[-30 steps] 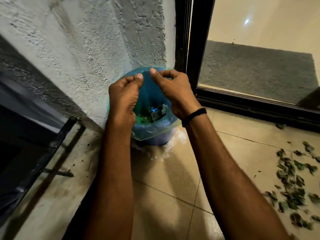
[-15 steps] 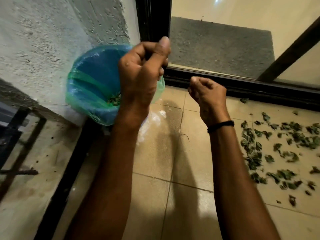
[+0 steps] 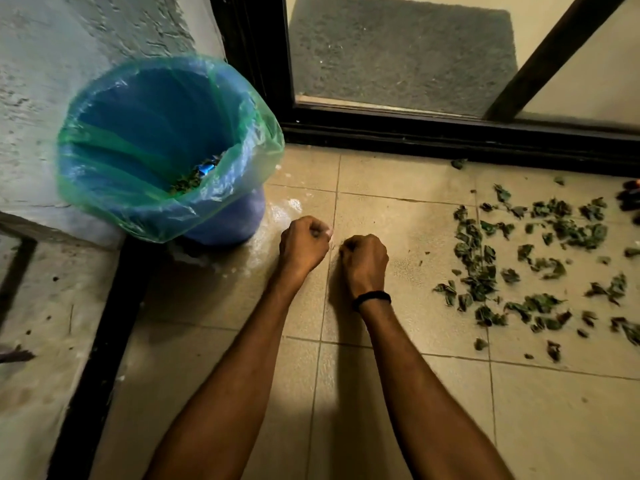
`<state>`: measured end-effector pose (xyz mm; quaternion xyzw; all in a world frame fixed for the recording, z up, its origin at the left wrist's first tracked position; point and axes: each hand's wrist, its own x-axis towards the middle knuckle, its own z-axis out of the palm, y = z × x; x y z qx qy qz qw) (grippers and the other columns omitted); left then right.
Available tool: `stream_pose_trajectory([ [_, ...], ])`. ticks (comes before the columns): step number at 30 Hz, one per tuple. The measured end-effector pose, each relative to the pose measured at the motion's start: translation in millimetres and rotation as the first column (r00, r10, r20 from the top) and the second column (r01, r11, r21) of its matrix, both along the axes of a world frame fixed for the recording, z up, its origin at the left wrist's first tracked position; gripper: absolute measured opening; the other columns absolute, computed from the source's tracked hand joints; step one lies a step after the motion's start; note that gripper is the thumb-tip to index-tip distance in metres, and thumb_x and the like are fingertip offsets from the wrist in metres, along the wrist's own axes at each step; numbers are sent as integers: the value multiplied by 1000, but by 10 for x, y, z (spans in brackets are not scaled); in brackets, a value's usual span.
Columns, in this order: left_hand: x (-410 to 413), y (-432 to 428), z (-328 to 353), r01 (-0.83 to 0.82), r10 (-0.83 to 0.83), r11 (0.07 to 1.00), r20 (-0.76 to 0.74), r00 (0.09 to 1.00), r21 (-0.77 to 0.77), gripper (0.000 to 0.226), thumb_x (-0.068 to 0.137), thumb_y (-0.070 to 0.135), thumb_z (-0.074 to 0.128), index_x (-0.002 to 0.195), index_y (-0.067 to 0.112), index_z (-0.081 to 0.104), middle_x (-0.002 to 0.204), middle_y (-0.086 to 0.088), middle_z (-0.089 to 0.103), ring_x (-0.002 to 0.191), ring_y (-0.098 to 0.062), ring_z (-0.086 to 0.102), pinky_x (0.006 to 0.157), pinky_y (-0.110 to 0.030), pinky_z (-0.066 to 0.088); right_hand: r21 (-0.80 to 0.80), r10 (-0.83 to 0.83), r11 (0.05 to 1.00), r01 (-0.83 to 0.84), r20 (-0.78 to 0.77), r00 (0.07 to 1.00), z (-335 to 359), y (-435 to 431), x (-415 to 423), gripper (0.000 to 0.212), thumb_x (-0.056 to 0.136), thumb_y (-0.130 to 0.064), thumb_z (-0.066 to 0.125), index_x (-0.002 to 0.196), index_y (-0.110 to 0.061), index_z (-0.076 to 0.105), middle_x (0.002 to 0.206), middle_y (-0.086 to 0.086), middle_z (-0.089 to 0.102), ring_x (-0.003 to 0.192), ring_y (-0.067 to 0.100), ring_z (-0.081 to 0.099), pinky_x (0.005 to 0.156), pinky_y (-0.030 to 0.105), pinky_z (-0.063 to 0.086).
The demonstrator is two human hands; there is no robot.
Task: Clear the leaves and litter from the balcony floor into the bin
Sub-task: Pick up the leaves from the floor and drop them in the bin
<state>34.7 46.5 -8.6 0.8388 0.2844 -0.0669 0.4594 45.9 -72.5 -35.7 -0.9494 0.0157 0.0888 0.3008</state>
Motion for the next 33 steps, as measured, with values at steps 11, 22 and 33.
stream_pose_trajectory([
  [11, -81, -59, -275, -51, 53, 995, -22, 998, 82, 17, 89, 18, 69, 106, 18, 67, 104, -3, 74, 101, -23, 67, 85, -30, 49, -133, 129, 982, -133, -42, 991, -101, 82, 42, 13, 87, -12, 56, 82, -3, 65, 87, 18, 64, 83, 31, 57, 68, 39, 42],
  [22, -113, 136, -208, -105, 103, 993, 29, 994, 60, 16, 91, 17, 70, 106, 20, 69, 100, 3, 71, 92, -13, 65, 77, -22, 44, 446, -136, 885, 135, -28, 990, 683, 77, 488, 12, 84, -17, 69, 72, -17, 69, 62, -11, 62, 55, -3, 53, 53, 15, 43],
  [33, -206, -119, -425, 254, -325, 902, 162, 932, 350, 14, 94, 20, 67, 106, 17, 74, 98, -3, 60, 87, -20, 60, 73, -30, 48, 364, -178, 909, 202, -99, 979, 468, -29, 464, 20, 87, -23, 69, 69, -14, 71, 65, -4, 68, 59, 4, 55, 63, 19, 44],
])
